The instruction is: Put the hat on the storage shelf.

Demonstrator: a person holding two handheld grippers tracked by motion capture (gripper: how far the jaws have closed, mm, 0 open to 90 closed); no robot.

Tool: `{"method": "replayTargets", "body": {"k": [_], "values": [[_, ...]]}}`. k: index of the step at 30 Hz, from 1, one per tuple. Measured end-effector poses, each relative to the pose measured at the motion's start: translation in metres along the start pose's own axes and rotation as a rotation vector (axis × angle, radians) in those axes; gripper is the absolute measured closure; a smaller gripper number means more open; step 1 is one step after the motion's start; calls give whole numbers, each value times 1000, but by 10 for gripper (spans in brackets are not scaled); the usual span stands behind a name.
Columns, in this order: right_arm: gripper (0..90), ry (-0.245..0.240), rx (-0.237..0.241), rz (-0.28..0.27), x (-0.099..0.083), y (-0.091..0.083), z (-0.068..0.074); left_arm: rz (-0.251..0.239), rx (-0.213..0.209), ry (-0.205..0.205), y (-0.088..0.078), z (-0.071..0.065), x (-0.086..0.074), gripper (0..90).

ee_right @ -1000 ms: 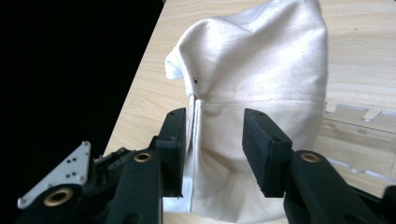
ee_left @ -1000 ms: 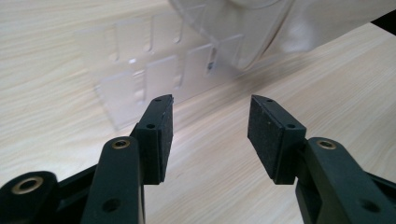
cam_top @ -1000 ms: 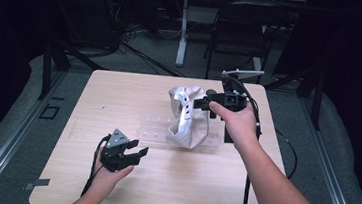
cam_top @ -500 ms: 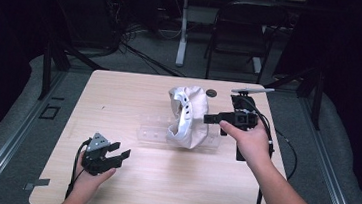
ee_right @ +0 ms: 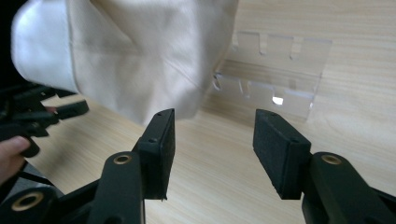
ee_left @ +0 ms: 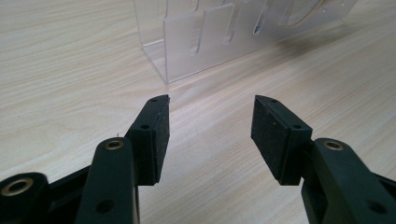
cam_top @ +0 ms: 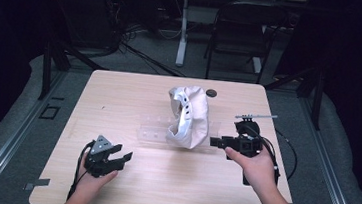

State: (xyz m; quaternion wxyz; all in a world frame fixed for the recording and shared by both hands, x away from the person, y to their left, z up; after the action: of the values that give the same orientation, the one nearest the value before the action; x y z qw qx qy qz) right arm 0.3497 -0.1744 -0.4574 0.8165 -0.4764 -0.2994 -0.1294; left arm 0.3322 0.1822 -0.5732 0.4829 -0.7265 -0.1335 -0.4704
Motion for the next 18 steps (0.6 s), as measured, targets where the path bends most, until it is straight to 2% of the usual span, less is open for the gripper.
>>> {"method": "replayTargets", "body": {"k": [6,13,18], "values": [[482,-23,-38,-18,-23,5,-12,-9,-6,-29,-2,-1,1,469],[473,-8,-56,-24,-51,16,-26,-6,-5,-20,0,-2,0,466],[465,-25,-83,-29,-69,22,-34,-3,-11,-27,3,-1,-1,466]]}}
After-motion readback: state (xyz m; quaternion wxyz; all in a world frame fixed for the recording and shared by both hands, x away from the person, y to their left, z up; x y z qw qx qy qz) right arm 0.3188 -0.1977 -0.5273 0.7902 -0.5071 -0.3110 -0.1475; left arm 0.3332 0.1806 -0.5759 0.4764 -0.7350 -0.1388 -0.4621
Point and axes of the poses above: each handheld gripper's, and its own axes: y roughly forward along the jaws, x roughly out of its top, z roughly to its left, the point moved 5 cm from there along y, roughly forward along the jaws, and after that the axes turned 1 degree about -z, right-handed, at the moved point
